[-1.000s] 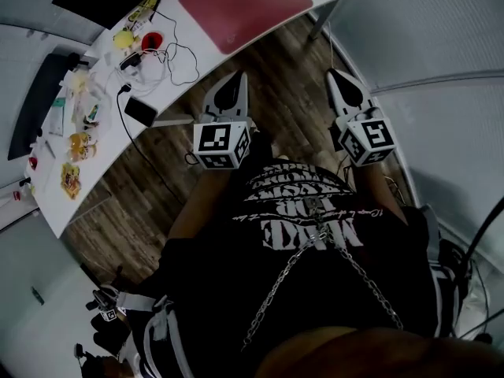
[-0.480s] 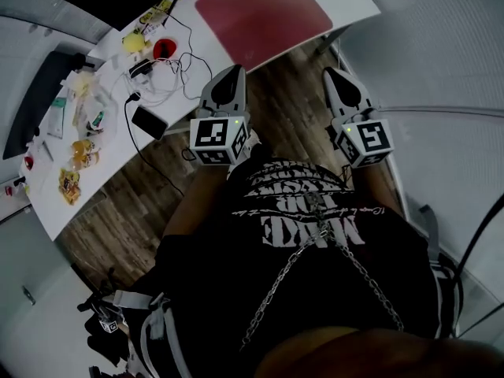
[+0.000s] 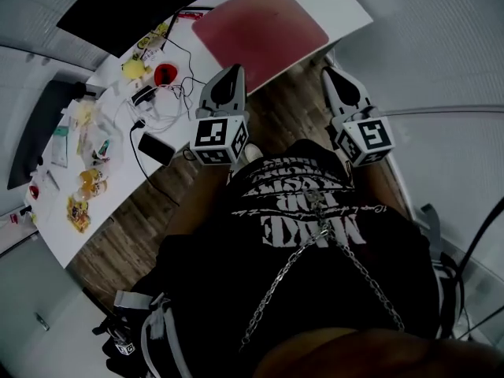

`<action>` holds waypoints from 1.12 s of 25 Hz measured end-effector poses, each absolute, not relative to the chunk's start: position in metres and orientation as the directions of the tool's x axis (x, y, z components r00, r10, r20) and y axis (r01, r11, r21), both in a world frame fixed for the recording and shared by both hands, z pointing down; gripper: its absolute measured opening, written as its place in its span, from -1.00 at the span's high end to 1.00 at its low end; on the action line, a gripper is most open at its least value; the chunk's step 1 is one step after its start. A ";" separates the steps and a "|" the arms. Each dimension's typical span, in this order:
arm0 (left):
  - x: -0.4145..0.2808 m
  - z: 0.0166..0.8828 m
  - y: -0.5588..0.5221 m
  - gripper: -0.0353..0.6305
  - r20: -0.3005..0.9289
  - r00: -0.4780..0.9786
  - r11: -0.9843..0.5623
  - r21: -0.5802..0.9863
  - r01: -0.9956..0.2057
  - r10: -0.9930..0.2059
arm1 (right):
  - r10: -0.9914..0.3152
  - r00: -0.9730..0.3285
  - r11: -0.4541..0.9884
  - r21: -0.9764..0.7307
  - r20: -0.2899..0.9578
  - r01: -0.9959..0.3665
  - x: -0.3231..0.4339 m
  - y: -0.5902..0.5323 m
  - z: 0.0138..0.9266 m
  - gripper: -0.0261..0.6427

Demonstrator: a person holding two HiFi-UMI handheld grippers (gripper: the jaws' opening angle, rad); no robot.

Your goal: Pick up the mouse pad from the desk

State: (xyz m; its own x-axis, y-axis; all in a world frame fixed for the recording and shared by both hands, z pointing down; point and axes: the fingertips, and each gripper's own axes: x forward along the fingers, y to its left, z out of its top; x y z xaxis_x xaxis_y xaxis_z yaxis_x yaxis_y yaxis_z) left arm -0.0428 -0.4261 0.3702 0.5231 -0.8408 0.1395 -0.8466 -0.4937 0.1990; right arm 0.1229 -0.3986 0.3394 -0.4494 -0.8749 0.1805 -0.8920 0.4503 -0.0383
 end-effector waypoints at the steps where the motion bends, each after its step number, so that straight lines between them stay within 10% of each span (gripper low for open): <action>1: -0.041 0.371 -0.429 0.88 0.138 0.527 -0.499 0.197 -0.844 -0.838 | -0.878 -0.445 0.446 -0.036 0.178 -0.894 0.125 -0.401 0.339 0.92; 28: -0.043 0.469 -0.621 0.88 0.363 0.241 -0.136 0.290 -0.947 -0.900 | -0.695 -0.664 0.661 -0.117 0.277 -0.741 0.148 -0.672 0.408 0.92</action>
